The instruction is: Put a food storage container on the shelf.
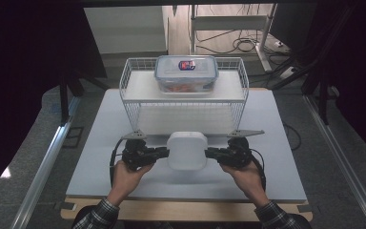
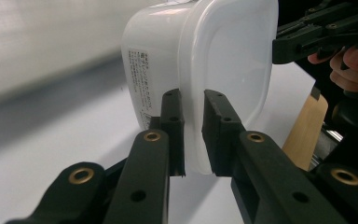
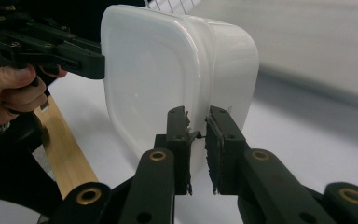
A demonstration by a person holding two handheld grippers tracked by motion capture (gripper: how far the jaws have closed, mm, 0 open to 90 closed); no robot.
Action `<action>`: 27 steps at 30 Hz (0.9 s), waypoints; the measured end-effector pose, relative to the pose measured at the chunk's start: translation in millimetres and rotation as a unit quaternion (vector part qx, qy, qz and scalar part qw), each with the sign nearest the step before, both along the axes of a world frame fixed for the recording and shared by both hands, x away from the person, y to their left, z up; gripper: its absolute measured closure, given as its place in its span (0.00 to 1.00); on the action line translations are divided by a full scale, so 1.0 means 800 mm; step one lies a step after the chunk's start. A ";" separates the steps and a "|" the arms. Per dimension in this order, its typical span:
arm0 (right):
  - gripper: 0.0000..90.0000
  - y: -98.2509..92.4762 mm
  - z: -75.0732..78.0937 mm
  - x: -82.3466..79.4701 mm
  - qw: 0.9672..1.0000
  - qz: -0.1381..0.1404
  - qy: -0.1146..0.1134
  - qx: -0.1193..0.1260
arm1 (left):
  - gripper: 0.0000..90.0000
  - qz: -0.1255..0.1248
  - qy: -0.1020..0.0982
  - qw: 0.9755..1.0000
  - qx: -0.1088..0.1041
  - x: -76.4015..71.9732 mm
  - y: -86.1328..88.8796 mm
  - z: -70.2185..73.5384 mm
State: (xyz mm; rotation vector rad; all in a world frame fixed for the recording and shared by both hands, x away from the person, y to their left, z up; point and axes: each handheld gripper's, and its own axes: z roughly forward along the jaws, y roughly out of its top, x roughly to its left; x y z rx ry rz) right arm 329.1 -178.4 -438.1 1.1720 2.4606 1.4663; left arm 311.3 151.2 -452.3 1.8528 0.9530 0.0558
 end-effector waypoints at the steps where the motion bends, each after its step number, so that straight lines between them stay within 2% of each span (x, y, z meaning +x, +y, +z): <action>1: 0.89 0.000 0.005 0.001 1.000 0.000 -0.004 0.002 | 0.89 0.001 -0.004 1.000 0.000 0.001 0.000 0.005; 5: 0.89 0.002 0.026 0.006 1.000 0.000 -0.019 0.003 | 0.89 0.004 -0.019 1.000 -0.003 0.005 0.002 0.027; 7: 0.89 0.002 0.032 0.007 1.000 0.000 -0.023 0.004 | 0.89 0.005 -0.023 1.000 -0.005 0.006 0.002 0.032; 8: 0.89 0.002 0.043 0.010 1.000 0.001 -0.031 0.005 | 0.89 0.006 -0.029 1.000 -0.006 0.008 0.002 0.042; 18: 0.88 0.004 0.096 0.030 0.998 -0.003 -0.064 0.015 | 0.89 0.013 -0.069 0.998 0.005 0.025 0.001 0.104; 20: 0.88 0.004 0.107 0.034 0.997 -0.004 -0.071 0.017 | 0.89 0.014 -0.074 0.997 0.005 0.028 0.001 0.117; 21: 0.88 0.004 0.113 0.035 0.997 -0.006 -0.074 0.018 | 0.89 0.014 -0.074 0.997 0.005 0.028 0.001 0.117; 23: 0.88 0.005 0.125 0.038 0.997 -0.007 -0.080 0.019 | 0.89 0.014 -0.083 0.996 0.008 0.034 0.002 0.135; 24: 0.88 0.005 0.125 0.038 0.997 -0.007 -0.080 0.019 | 0.89 0.014 -0.083 0.996 0.008 0.034 0.002 0.135; 25: 0.88 0.005 0.137 0.042 0.996 -0.006 -0.088 0.021 | 0.89 0.014 -0.088 0.996 0.008 0.037 0.002 0.148; 27: 0.88 0.006 0.149 0.045 0.995 -0.007 -0.096 0.024 | 0.89 0.014 -0.094 0.995 0.006 0.040 0.003 0.160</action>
